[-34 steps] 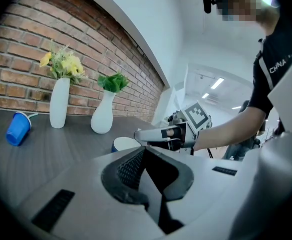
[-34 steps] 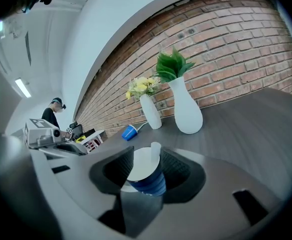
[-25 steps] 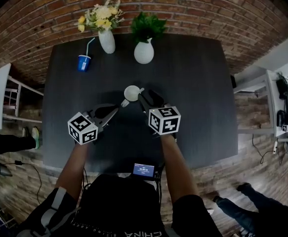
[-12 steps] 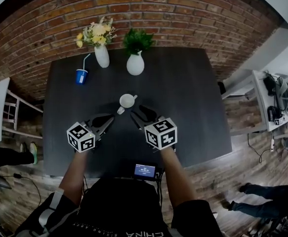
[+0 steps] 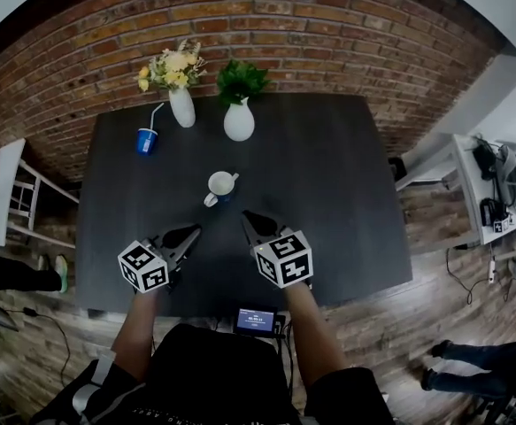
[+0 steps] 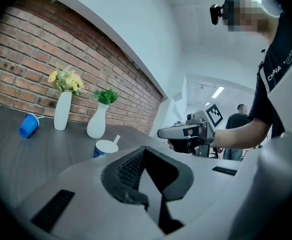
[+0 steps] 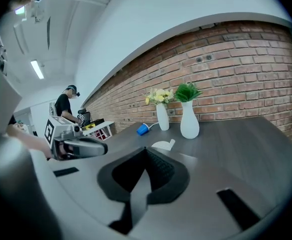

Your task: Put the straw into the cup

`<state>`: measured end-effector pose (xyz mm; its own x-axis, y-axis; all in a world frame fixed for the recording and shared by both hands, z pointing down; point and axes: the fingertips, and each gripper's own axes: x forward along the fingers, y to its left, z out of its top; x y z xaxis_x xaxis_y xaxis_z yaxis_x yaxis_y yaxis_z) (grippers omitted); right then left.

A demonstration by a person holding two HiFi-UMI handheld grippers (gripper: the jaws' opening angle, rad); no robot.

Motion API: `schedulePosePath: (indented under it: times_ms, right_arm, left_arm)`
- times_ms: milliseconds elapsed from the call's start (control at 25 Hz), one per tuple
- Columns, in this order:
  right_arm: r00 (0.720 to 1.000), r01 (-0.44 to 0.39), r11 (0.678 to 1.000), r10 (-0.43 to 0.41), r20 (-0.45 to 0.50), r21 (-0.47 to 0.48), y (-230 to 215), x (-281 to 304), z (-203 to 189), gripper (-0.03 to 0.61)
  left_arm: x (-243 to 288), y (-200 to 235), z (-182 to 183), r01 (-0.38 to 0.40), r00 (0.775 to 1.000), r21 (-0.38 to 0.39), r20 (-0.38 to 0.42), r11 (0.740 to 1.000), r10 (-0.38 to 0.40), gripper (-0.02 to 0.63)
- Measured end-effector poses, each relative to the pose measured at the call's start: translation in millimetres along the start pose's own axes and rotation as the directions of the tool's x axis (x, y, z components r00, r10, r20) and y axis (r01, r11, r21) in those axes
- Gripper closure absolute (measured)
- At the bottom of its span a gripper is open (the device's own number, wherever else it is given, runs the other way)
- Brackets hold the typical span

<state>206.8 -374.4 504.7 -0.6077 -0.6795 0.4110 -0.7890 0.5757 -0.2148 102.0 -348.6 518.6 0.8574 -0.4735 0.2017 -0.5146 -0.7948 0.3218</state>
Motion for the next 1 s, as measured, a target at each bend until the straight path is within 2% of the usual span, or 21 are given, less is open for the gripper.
schedulePosePath:
  times_ms: [120,200,280,360,560,720,800,920,1000]
  right_arm:
    - [1.0,0.012,1.0,-0.012,-0.001,0.009,8,-11,-11,0.572]
    - [1.0,0.026,1.0,-0.026,0.005,0.013,17,-22,-17,0.572]
    - [0.999,0.045,0.999,-0.046,0.013,0.009,27,-32,-18,0.572]
    - [0.998,0.065,0.998,-0.065,0.02,0.002,41,-39,-19,0.572]
    - [0.997,0.081,0.994,-0.081,0.01,-0.08,99,-44,-28,0.572]
    - [0.994,0.108,0.991,-0.107,0.016,-0.079,140,-55,-41,0.572]
    - [0.993,0.118,0.989,-0.117,0.006,-0.089,157,-62,-51,0.572]
    - [0.992,0.124,0.985,-0.125,-0.007,-0.118,173,-74,-60,0.572]
    - [0.992,0.127,0.985,-0.128,-0.004,-0.117,175,-81,-62,0.572]
  left_arm:
    - [-7,-14,-19,0.003,0.999,0.013,-0.045,1.0,-0.002,0.611]
    - [-15,-21,-29,0.0,0.996,0.05,-0.092,0.999,0.005,0.611]
    - [-25,-28,-29,0.001,0.995,0.082,-0.104,0.997,0.008,0.612]
    - [-40,-34,-24,0.005,0.997,0.087,-0.079,0.996,0.002,0.612]
    - [-97,-56,-12,0.021,0.999,0.021,0.043,1.0,-0.022,0.612]
    - [-135,-68,-31,0.023,0.999,0.023,0.028,0.999,-0.024,0.612]
    - [-147,-72,-37,0.019,0.999,-0.021,0.038,1.0,-0.019,0.612]
    - [-156,-81,-31,0.039,0.994,-0.116,0.109,0.993,-0.027,0.611]
    - [-157,-88,-28,0.053,0.991,-0.12,0.127,0.991,-0.038,0.611]
